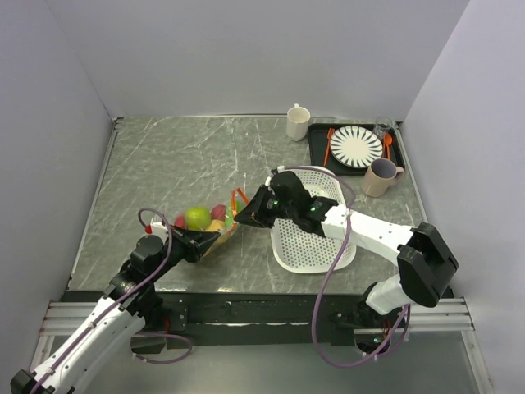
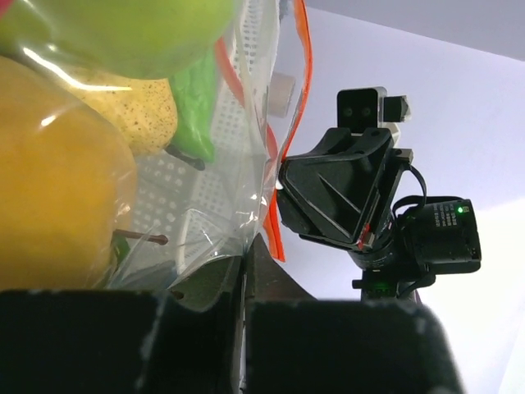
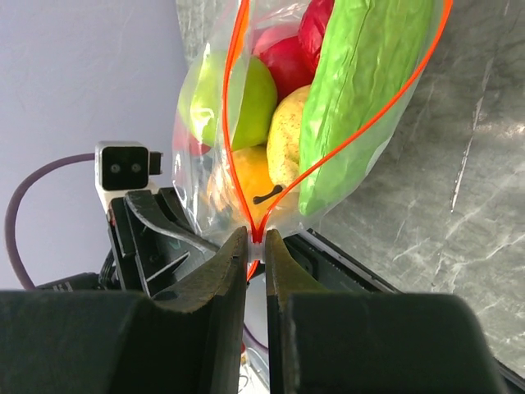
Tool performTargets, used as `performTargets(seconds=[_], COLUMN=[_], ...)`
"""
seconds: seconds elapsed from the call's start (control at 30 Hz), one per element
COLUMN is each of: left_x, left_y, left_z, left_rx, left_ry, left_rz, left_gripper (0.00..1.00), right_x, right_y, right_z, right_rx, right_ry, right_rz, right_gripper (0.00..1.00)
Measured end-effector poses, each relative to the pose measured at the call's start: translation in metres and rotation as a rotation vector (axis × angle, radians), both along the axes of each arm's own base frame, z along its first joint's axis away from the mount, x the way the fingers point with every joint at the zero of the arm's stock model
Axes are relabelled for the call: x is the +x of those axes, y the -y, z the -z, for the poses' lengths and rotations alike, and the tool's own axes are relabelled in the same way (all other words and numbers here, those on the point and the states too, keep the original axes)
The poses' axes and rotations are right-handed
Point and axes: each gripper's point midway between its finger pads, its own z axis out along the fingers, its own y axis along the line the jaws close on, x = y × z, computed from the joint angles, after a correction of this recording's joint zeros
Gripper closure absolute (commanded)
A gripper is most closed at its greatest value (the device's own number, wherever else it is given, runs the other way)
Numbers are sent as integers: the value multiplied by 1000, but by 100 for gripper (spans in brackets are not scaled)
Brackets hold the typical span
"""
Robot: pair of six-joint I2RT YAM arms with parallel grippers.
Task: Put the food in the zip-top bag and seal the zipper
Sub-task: Zip the zipper food storage bag at the center of the board.
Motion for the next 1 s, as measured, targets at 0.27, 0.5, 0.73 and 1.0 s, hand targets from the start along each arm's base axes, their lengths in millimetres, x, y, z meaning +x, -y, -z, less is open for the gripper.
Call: performTargets(seconds=[0.27, 0.5, 0.73, 1.0], left_x=[11, 15, 16, 16], left_y=[9, 15, 18, 28], left_z=[5, 0, -19, -14], left_rx=[23, 49, 47, 43], left_ry=[-3, 20, 78, 56], left_rz=[17, 43, 60, 94], left_gripper=[54, 30, 32, 30], right_x=[20, 16, 16, 15], right_y=[11, 7, 6, 5], right_z=[5, 8, 12, 13], right_rx=[-32, -36, -43, -46], right_ry=[29, 28, 22, 24], right_rz=[69, 59, 57, 55], right_gripper=[100, 100, 100, 100])
